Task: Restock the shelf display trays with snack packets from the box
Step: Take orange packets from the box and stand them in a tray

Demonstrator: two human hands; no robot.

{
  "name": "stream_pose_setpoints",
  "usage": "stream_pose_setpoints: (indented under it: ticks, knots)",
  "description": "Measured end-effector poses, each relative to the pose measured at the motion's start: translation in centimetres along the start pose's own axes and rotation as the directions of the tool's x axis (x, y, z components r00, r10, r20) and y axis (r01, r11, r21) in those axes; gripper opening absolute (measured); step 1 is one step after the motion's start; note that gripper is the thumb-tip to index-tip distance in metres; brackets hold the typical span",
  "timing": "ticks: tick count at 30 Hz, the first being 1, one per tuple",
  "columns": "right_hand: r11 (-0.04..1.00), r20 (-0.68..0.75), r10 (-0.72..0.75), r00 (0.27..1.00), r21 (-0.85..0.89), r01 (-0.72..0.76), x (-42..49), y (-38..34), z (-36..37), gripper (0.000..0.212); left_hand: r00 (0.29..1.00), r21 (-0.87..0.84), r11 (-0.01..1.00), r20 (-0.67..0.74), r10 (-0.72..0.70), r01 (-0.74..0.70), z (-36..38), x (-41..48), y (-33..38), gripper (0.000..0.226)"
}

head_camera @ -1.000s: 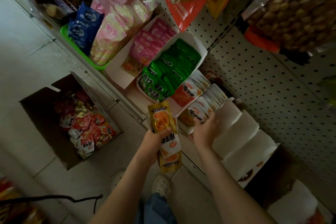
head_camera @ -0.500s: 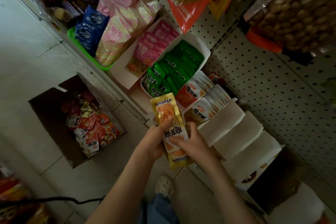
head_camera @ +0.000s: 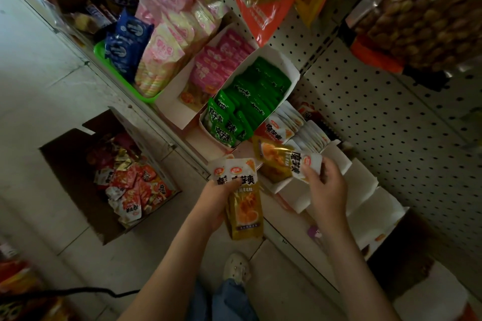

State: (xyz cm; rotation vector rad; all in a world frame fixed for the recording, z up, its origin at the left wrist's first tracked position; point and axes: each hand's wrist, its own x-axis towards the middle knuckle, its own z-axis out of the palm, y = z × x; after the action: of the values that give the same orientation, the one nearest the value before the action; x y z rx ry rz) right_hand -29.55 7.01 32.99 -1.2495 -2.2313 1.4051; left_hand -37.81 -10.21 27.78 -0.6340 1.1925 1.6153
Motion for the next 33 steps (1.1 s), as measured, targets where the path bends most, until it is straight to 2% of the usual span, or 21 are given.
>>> stream_pose_setpoints:
  ticks: [2,4,6,9,11,13,15,17,21,24,25,27,29,30,32,33]
  knots:
    - [0.991,-0.031,-0.085,0.996,-0.111,0.081,0.5,0.3,-0.7,0.008,0.999,0.025,0.999,-0.025,0.032,-0.032,-0.1,0.2,0.2,0.028]
    - [0.939,-0.041,-0.197,0.979,-0.295,0.177,0.6,0.5,-0.9,0.015,0.997,0.036,0.997,-0.037,0.064,-0.063,-0.2,0.5,0.5,0.028]
    - [0.889,-0.033,-0.247,0.968,-0.406,0.213,0.5,0.5,-0.4,0.022,0.995,0.058,0.994,-0.047,0.091,-0.089,-0.1,0.7,0.7,0.027]
    - [0.869,0.037,-0.229,0.973,-0.443,0.222,0.3,0.6,1.4,0.023,0.993,0.116,0.987,-0.041,0.115,-0.109,0.3,0.9,0.9,0.03]
    - [0.843,0.133,-0.173,0.976,-0.493,0.216,0.6,1.2,2.7,0.02,0.995,0.11,0.99,-0.023,0.094,-0.091,0.5,0.9,0.9,0.03]
    - [0.757,0.202,-0.114,0.973,-0.617,0.217,1.0,1.9,3.8,0.015,1.0,0.035,0.999,0.006,0.01,-0.011,0.5,0.8,1.0,0.028]
    - [0.647,0.203,-0.108,0.973,-0.729,0.224,1.7,2.2,4.3,0.019,0.997,-0.013,0.998,0.042,-0.064,0.065,0.6,0.6,1.0,0.026]
    - [0.586,0.183,-0.145,0.972,-0.776,0.233,2.6,1.9,4.4,0.019,0.995,0.002,0.997,0.07,-0.076,0.076,0.5,0.4,0.8,0.023]
    - [0.594,0.098,-0.163,0.982,-0.785,0.177,4.0,1.4,3.5,0.014,0.993,0.012,0.997,0.086,-0.082,0.082,0.3,0.3,0.4,0.022]
    - [0.551,0.196,-0.105,0.975,-0.805,0.221,3.8,1.7,3.1,0.028,0.991,0.018,0.995,0.095,-0.1,0.098,0.3,0.3,0.6,0.022]
    - [0.59,0.213,-0.102,0.972,-0.773,0.231,3.4,1.7,3.1,0.034,0.99,0.024,0.995,0.097,-0.098,0.096,0.4,0.2,0.6,0.023]
    - [0.763,0.143,-0.145,0.979,-0.613,0.203,2.2,1.1,2.8,0.036,0.991,0.029,0.997,0.106,-0.078,0.076,0.6,0.1,0.8,0.023]
    - [0.925,0.02,-0.149,0.989,-0.35,0.146,0.8,0.1,2.3,0.032,0.989,0.017,0.998,0.139,-0.054,0.052,1.0,0.0,1.0,0.023]
    - [0.976,0.025,-0.088,0.996,-0.197,0.091,0.1,-0.4,2.1,0.033,0.986,0.009,0.999,0.158,-0.043,0.043,1.2,-0.1,1.1,0.025]
    - [0.994,0.189,0.085,0.978,0.046,-0.095,-1.3,-1.3,2.4,0.042,0.976,0.01,1.0,0.217,-0.03,0.029,1.7,-0.3,1.5,0.03]
    - [0.979,0.281,0.154,0.947,0.084,-0.185,-2.0,-1.5,2.8,0.045,0.967,0.021,0.999,0.253,-0.031,0.027,1.9,-0.5,1.5,0.034]
